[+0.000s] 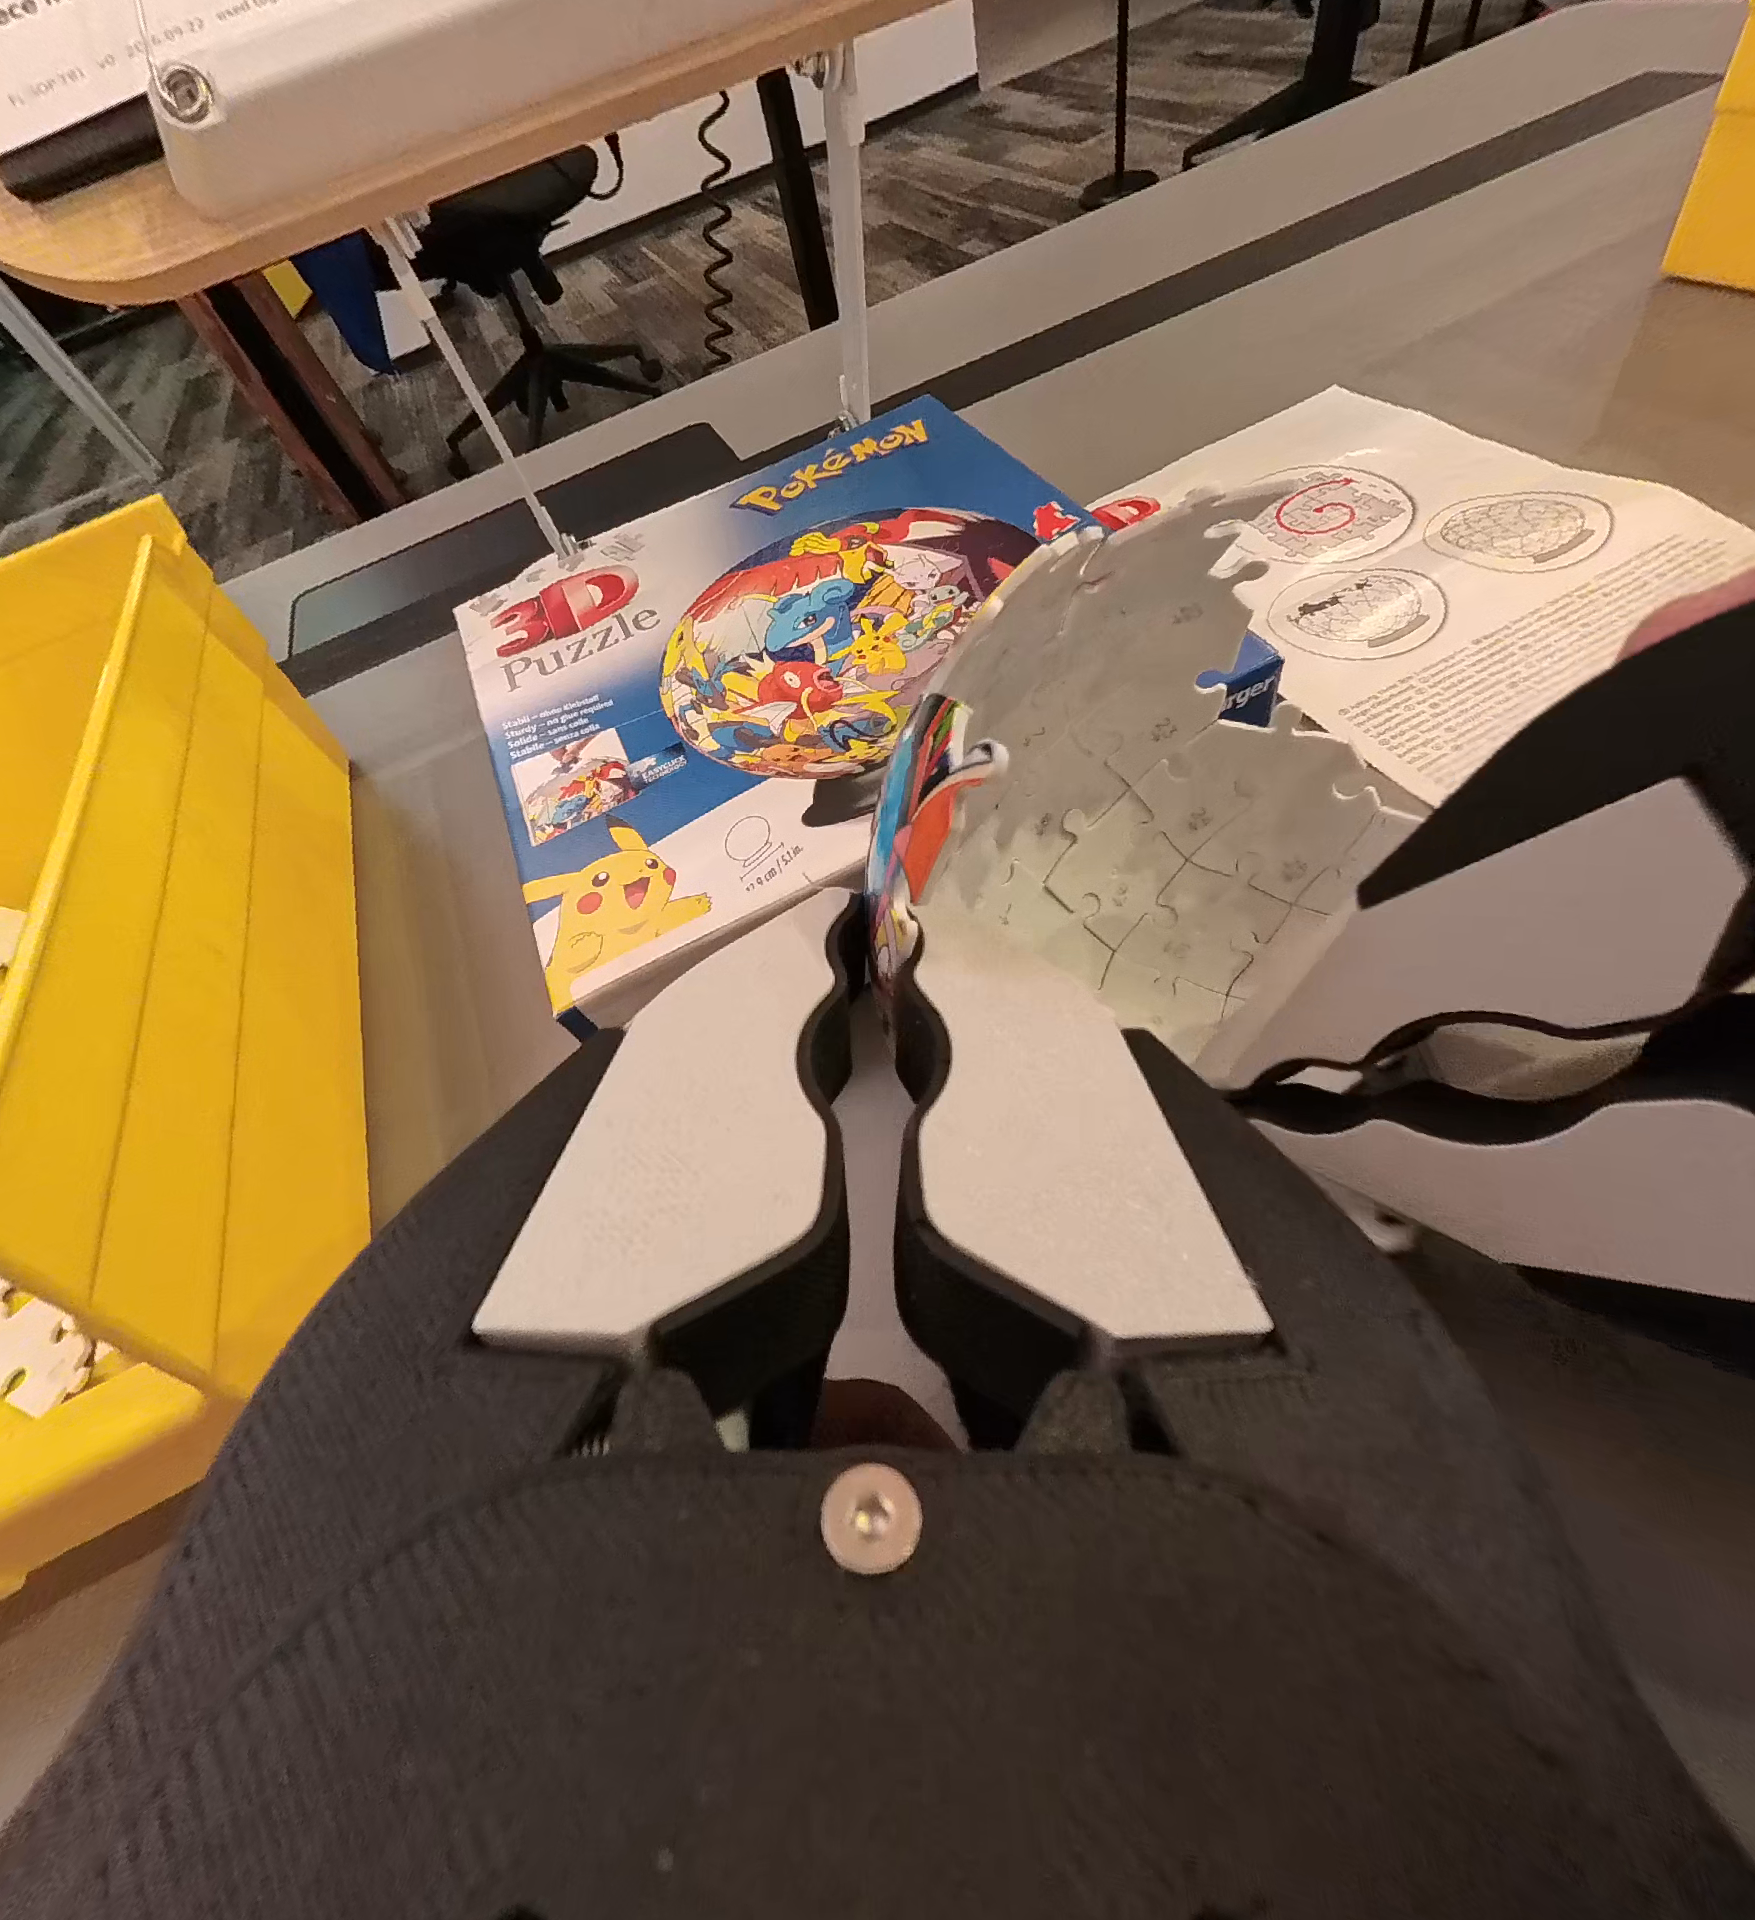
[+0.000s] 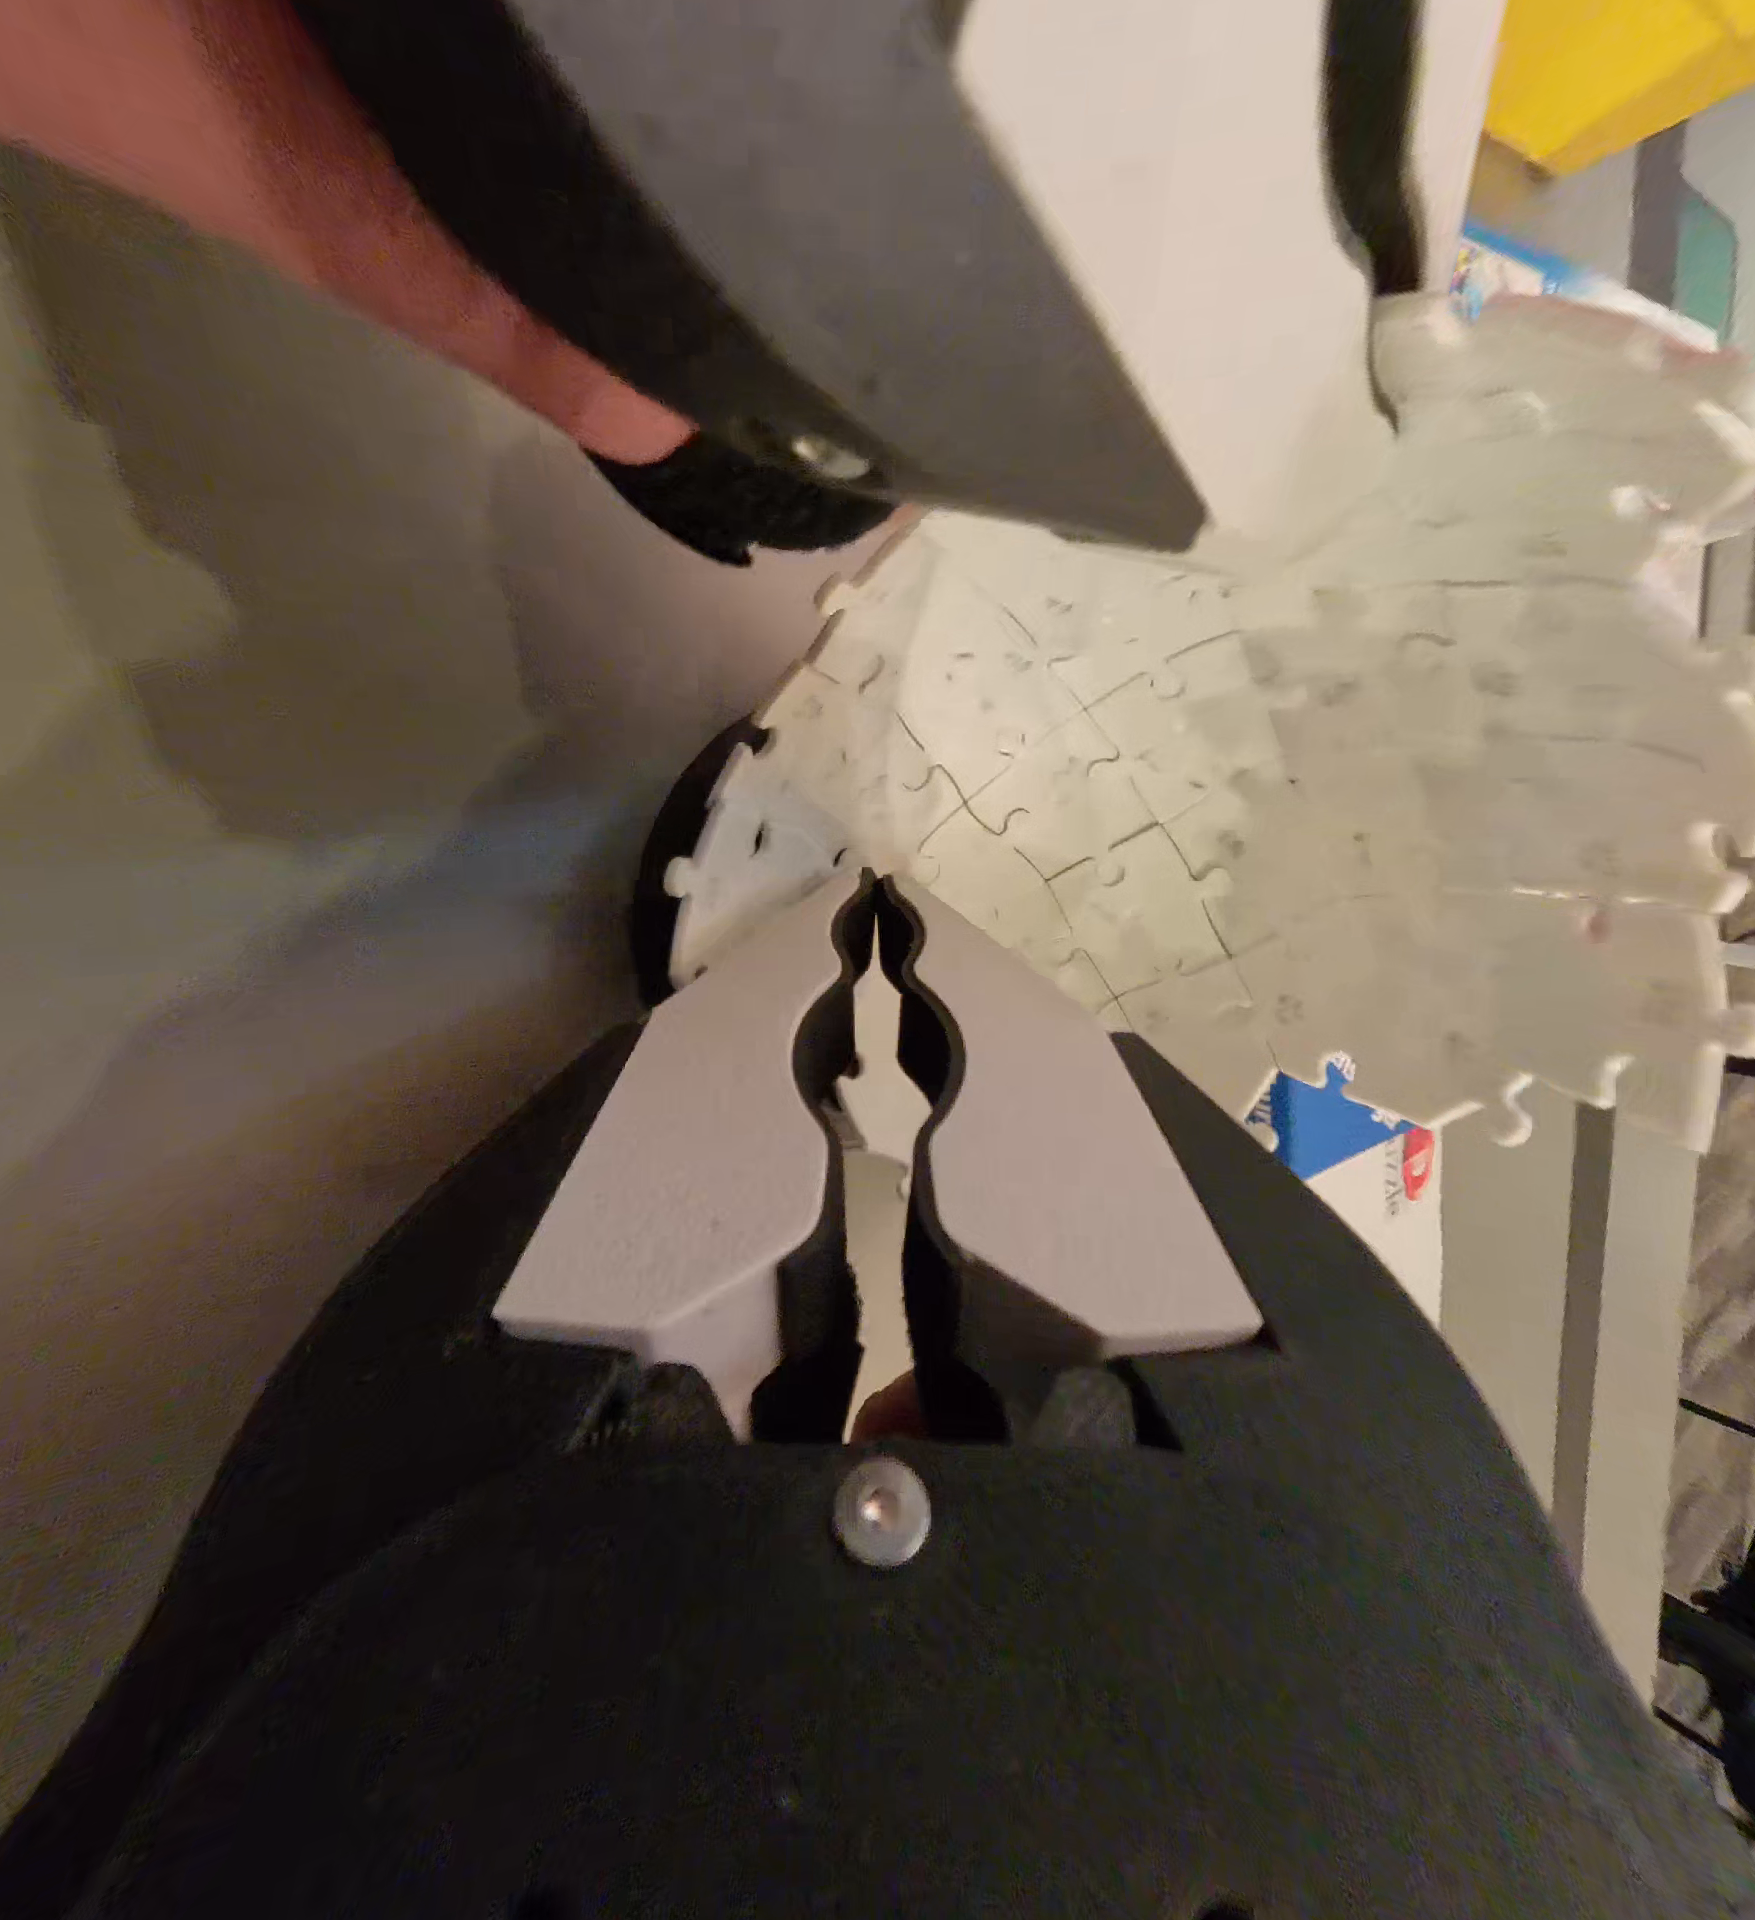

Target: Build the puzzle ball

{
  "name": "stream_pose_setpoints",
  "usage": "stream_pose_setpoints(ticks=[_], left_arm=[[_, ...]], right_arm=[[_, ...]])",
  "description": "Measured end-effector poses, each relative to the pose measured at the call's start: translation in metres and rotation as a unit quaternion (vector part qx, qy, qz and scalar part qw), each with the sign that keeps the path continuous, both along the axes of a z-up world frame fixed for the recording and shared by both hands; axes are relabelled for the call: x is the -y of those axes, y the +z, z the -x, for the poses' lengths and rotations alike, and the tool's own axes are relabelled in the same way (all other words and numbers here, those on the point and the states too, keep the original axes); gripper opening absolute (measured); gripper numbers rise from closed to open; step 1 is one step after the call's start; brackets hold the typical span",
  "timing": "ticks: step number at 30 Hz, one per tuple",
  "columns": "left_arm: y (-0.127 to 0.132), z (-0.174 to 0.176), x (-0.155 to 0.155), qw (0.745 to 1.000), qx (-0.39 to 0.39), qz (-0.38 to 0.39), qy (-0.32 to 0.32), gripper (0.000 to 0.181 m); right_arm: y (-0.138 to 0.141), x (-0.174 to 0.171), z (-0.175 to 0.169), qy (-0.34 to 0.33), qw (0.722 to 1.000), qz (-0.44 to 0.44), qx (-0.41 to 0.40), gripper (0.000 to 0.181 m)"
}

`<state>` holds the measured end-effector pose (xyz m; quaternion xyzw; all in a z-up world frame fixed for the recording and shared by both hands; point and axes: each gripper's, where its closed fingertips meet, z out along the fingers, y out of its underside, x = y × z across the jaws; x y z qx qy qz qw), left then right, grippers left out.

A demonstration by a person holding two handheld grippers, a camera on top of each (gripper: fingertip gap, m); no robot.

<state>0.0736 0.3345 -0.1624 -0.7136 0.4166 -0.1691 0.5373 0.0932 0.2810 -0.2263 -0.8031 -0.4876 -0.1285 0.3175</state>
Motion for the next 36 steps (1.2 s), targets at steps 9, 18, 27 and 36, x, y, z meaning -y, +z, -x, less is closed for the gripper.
stream_pose_setpoints(ticks=[9, 18, 27, 36], left_arm=[[0.0, -0.001, 0.002, 1.0, 0.006, 0.002, -0.004, 0.003], [-0.001, -0.001, 0.002, 1.0, 0.002, -0.005, -0.001, 0.003], [-0.001, -0.002, 0.002, 1.0, 0.004, -0.005, -0.002, 0.003], [-0.001, -0.003, 0.005, 1.0, 0.002, -0.007, -0.004, 0.003]], right_arm=[[-0.002, 0.005, 0.002, 0.025, 0.999, 0.01, 0.02, 0.0], [0.0, 0.011, 0.004, 0.052, 0.998, 0.016, 0.032, 0.0], [0.002, 0.005, 0.003, 0.023, 0.999, 0.021, 0.019, 0.0], [-0.004, 0.01, -0.004, 0.017, 0.999, 0.032, 0.031, 0.0]])
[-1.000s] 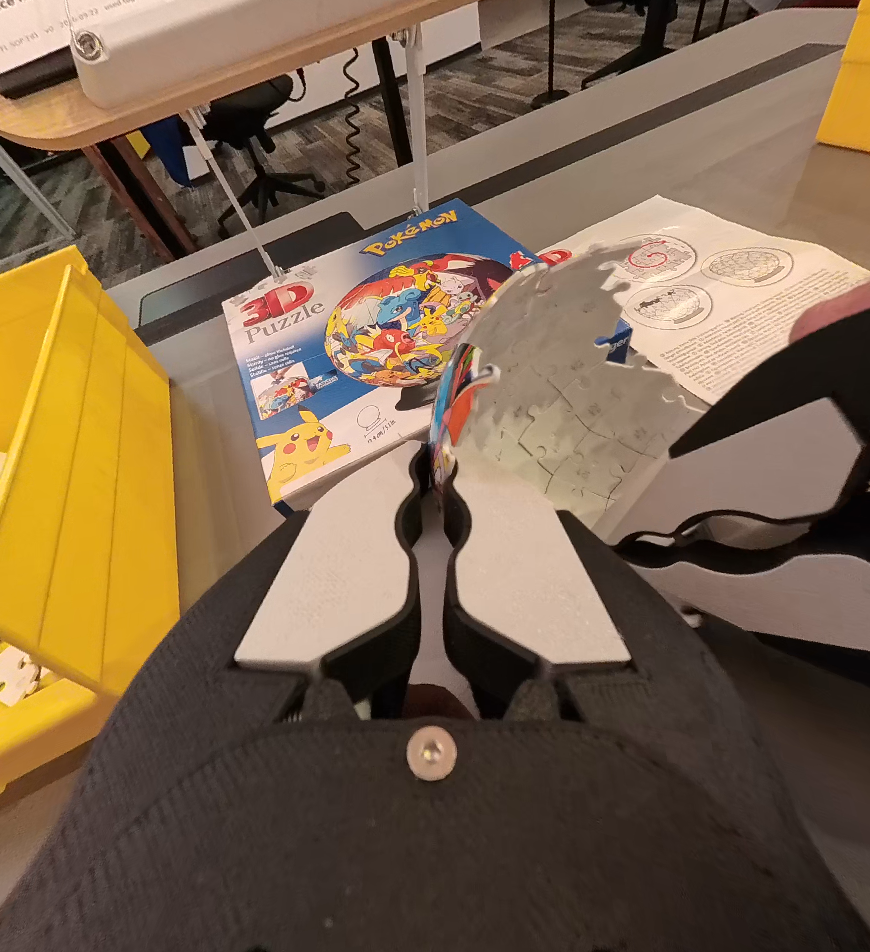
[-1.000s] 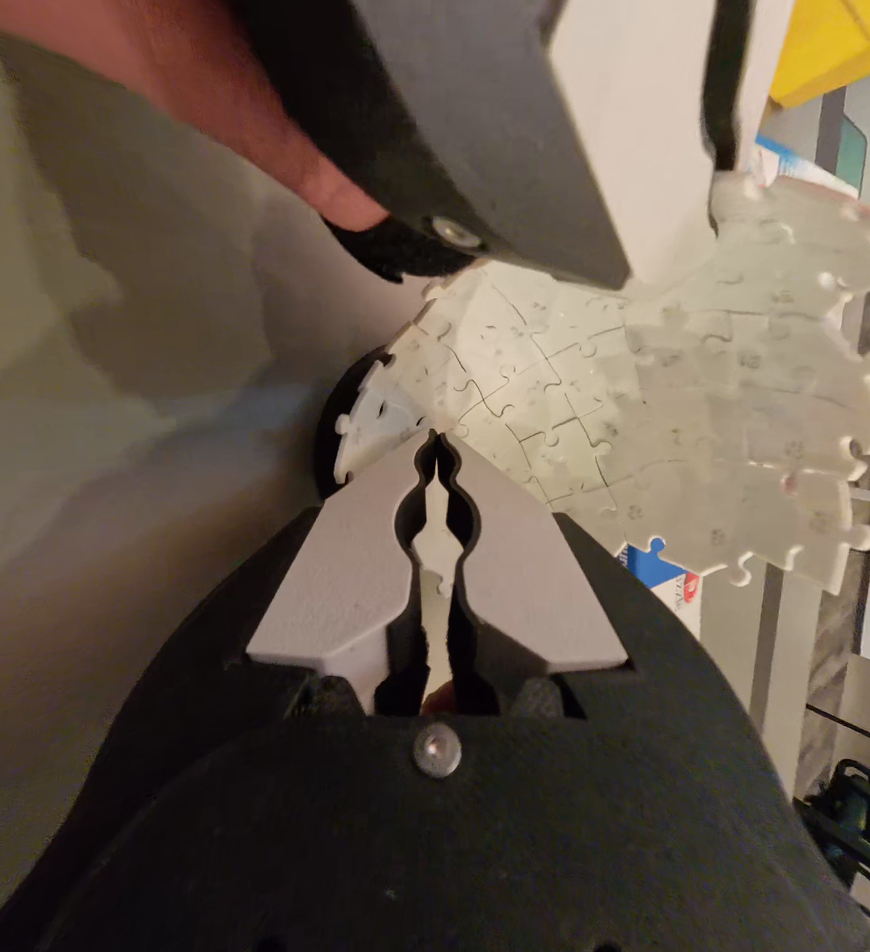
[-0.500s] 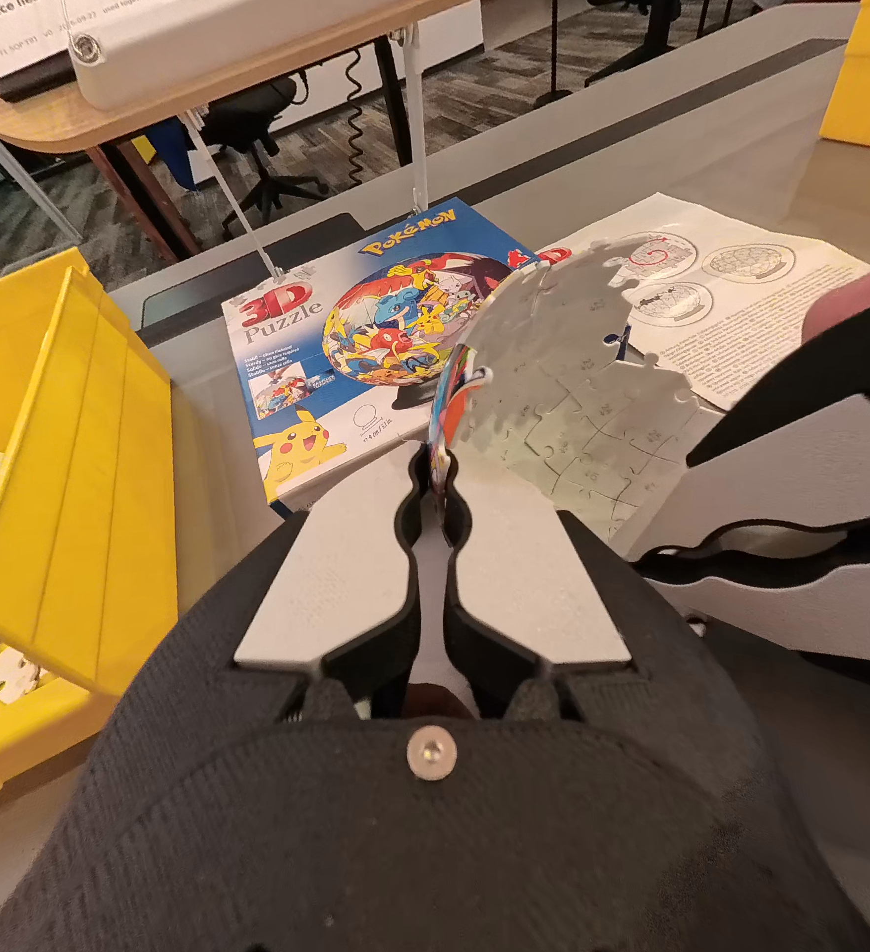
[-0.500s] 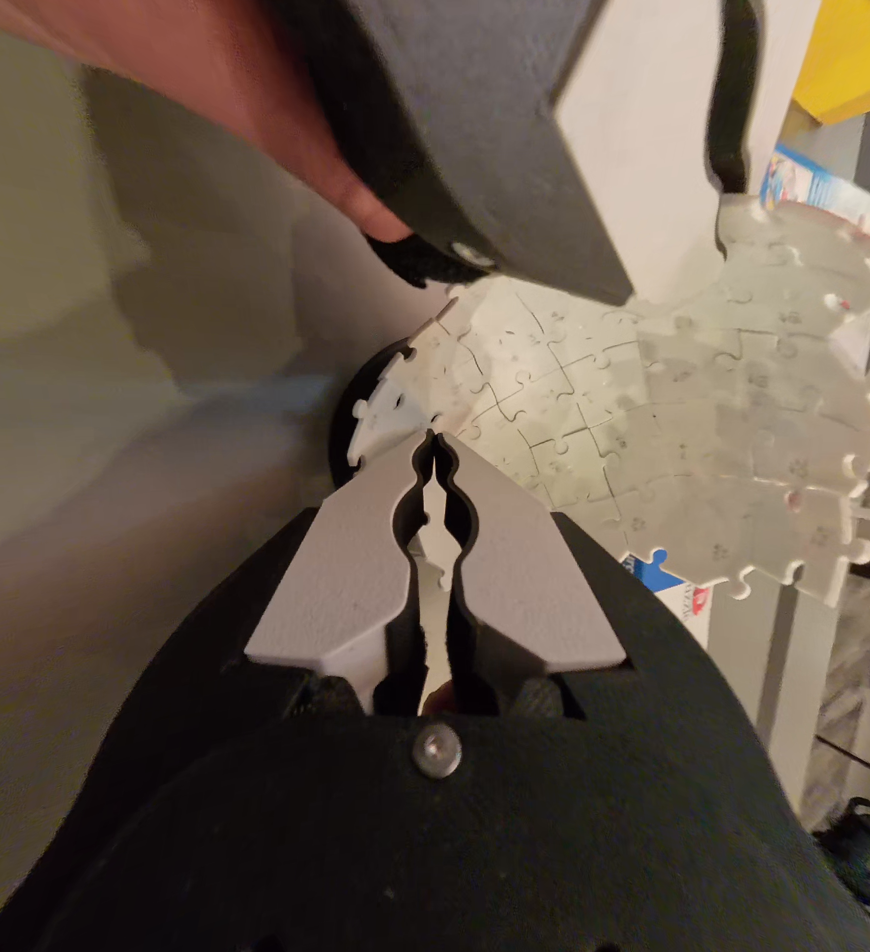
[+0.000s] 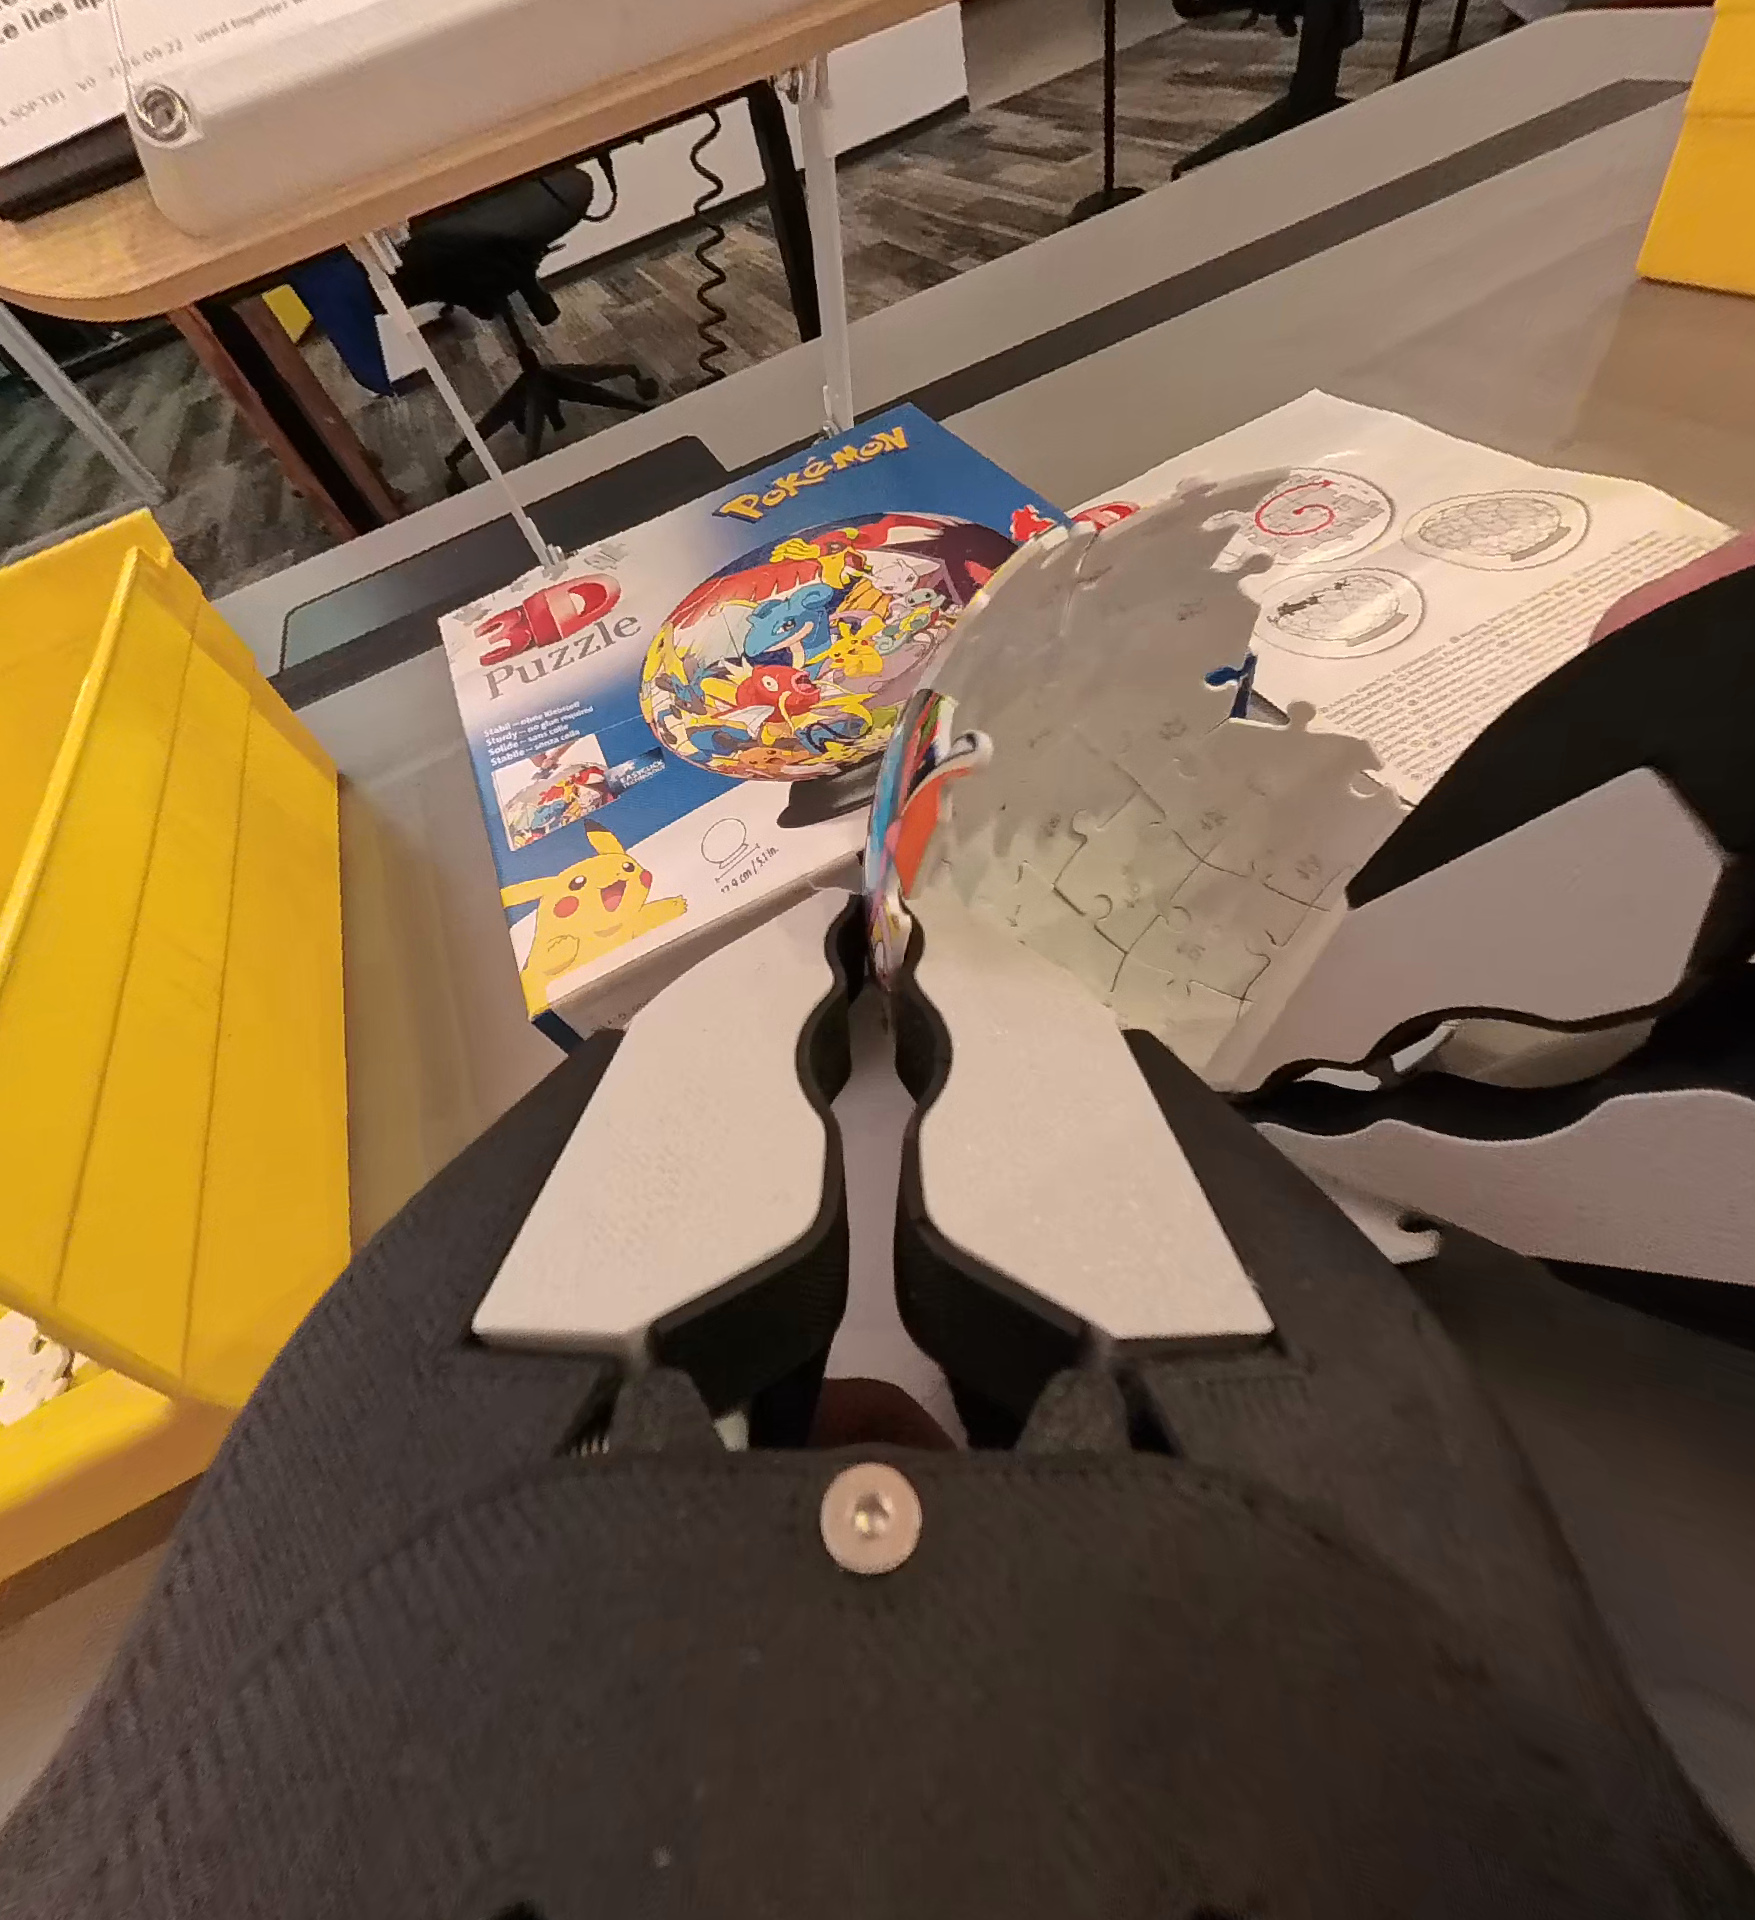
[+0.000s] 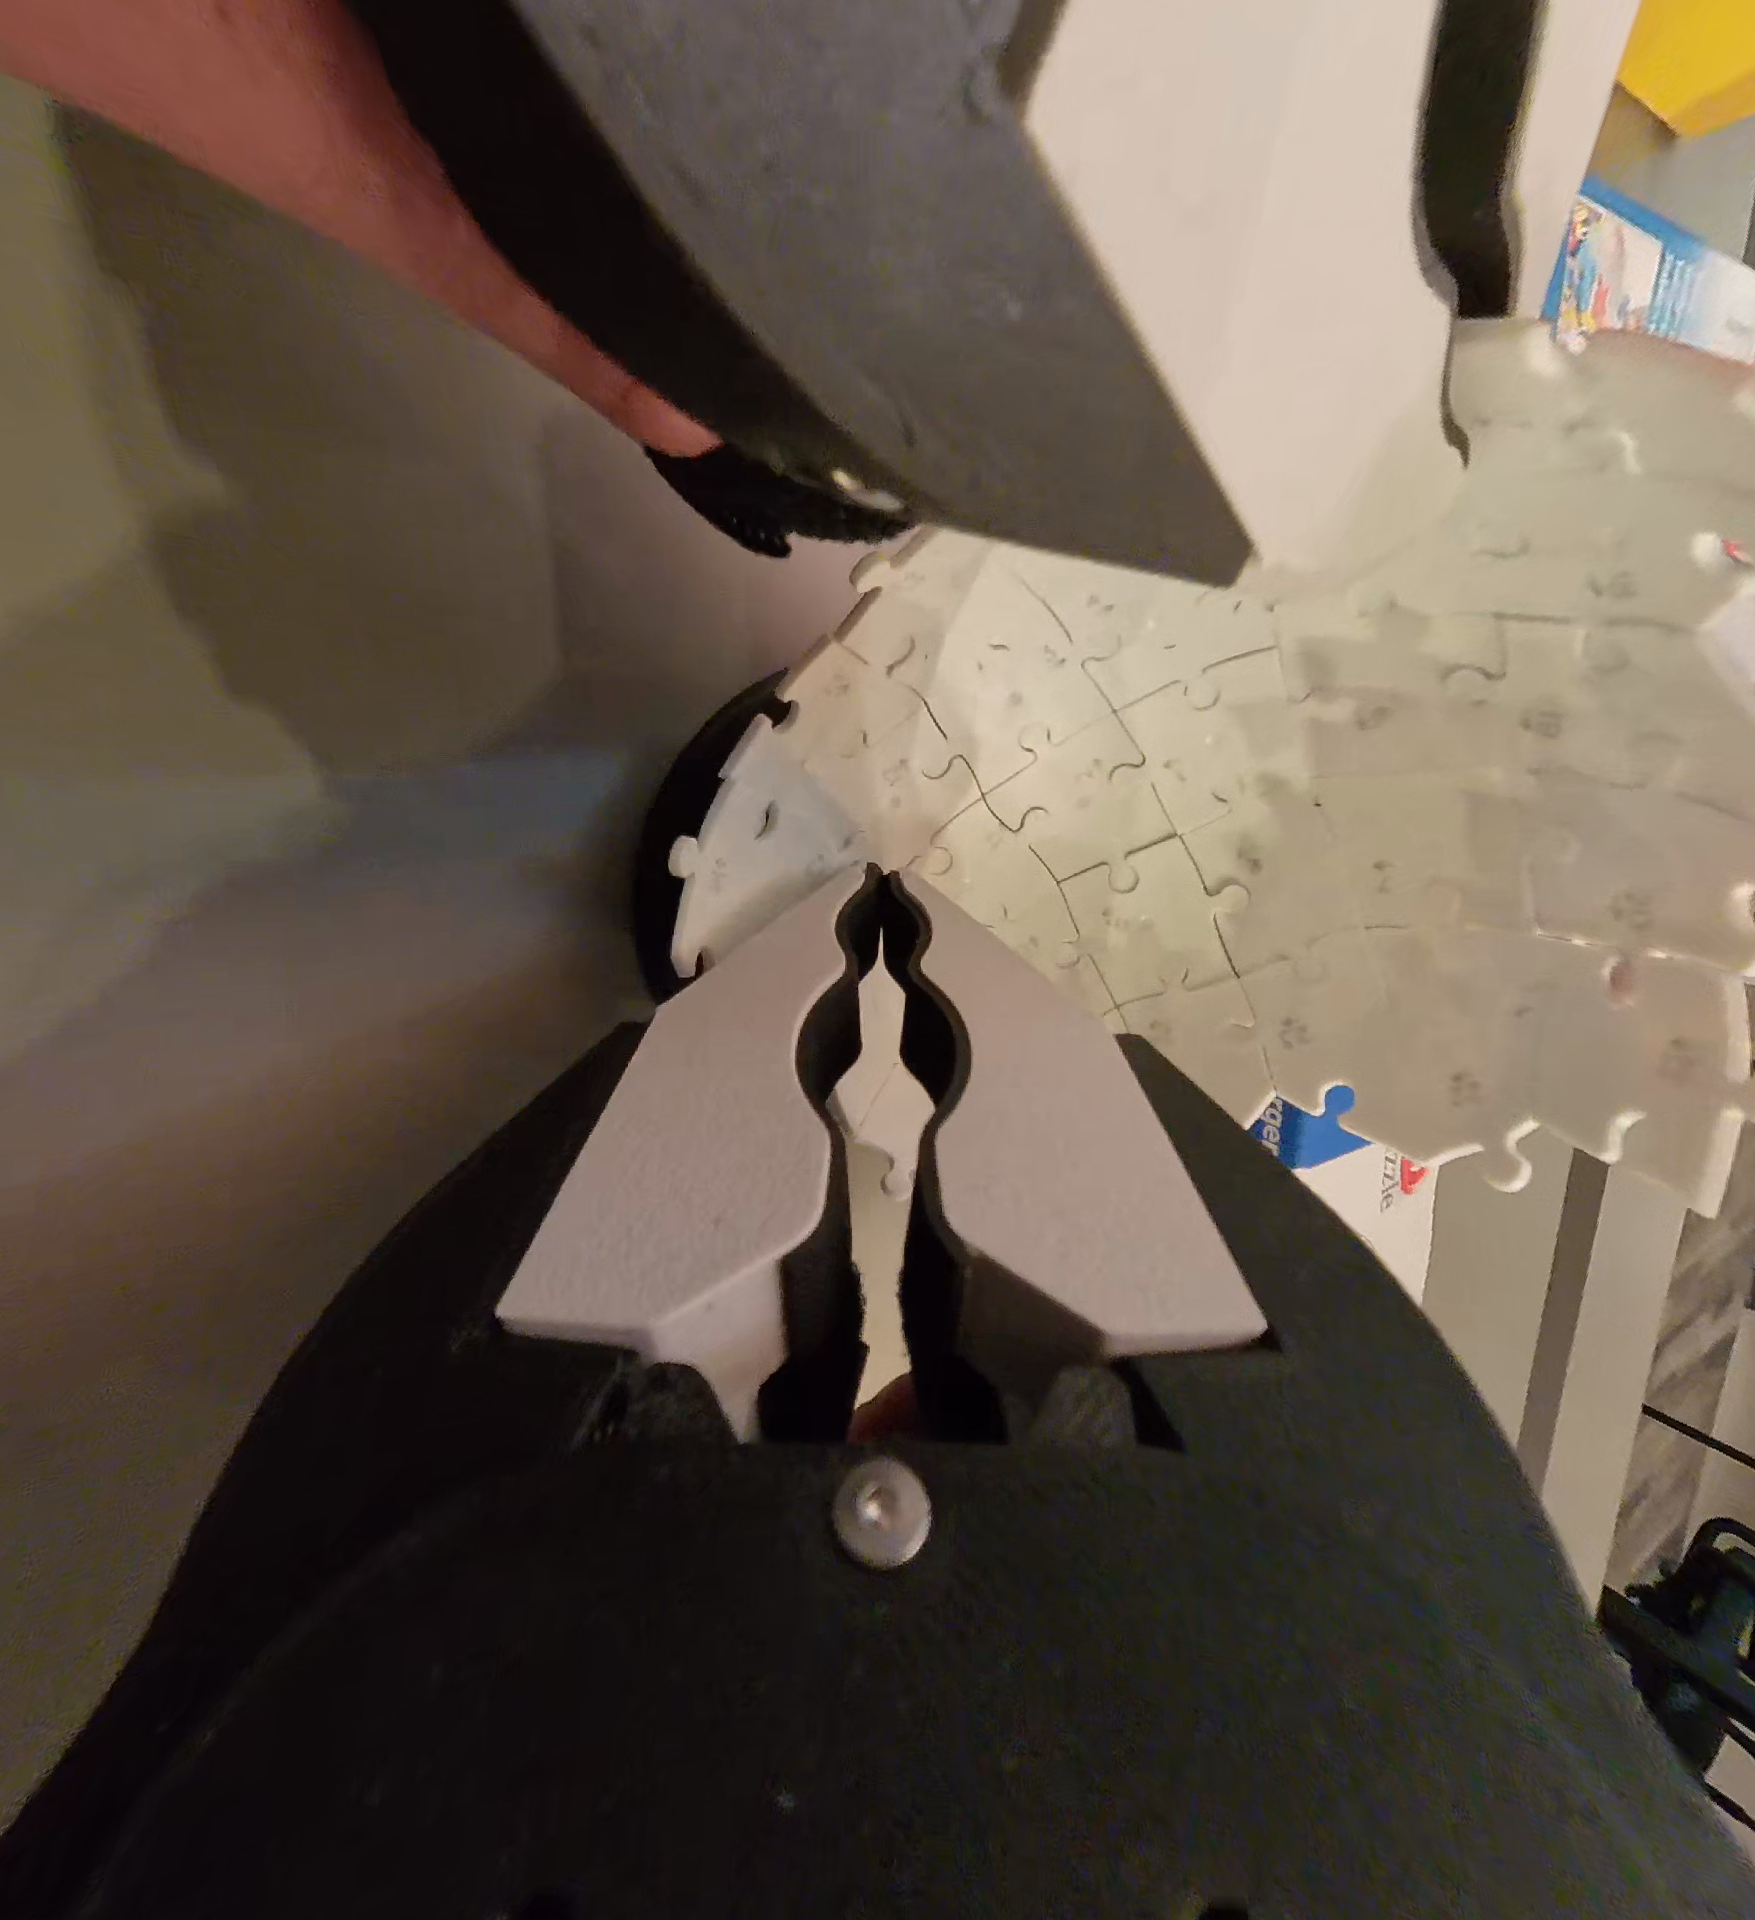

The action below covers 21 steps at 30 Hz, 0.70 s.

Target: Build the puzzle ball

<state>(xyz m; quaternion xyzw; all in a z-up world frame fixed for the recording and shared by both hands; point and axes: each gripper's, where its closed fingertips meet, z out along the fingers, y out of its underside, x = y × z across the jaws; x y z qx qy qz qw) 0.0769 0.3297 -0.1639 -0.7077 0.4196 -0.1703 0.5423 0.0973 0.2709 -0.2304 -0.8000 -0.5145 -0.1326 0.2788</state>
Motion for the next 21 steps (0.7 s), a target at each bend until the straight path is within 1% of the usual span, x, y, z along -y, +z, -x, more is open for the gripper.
stream_pose_setpoints(ticks=[4, 7, 9, 11, 14, 18, 21], left_arm=[[0.0, 0.0, 0.001, 1.0, 0.001, 0.002, 0.0, 0.003], [0.0, -0.001, 0.001, 1.0, 0.003, 0.003, -0.001, 0.003], [0.001, -0.001, 0.002, 1.0, 0.003, 0.0, -0.002, 0.003], [0.001, -0.001, 0.002, 1.0, 0.003, 0.0, -0.001, 0.004], [0.001, -0.001, 0.002, 1.0, 0.002, 0.002, -0.002, 0.004], [0.0, -0.001, 0.001, 1.0, 0.002, 0.003, -0.001, 0.004], [0.0, -0.001, 0.001, 1.0, 0.002, 0.003, -0.001, 0.004]], right_arm=[[0.0, 0.001, 0.0, 0.008, 1.0, -0.008, 0.014, 0.0], [0.0, 0.002, 0.002, 0.028, 0.999, -0.015, 0.04, 0.0], [0.001, 0.004, 0.009, 0.038, 0.999, -0.014, 0.028, 0.0], [0.0, 0.004, 0.01, 0.042, 0.998, -0.016, 0.036, 0.0], [0.001, 0.003, 0.01, 0.055, 0.996, -0.024, 0.068, 0.0], [0.003, 0.002, 0.014, 0.068, 0.994, -0.041, 0.073, 0.0], [0.002, 0.003, 0.016, 0.075, 0.991, -0.045, 0.097, 0.0]])
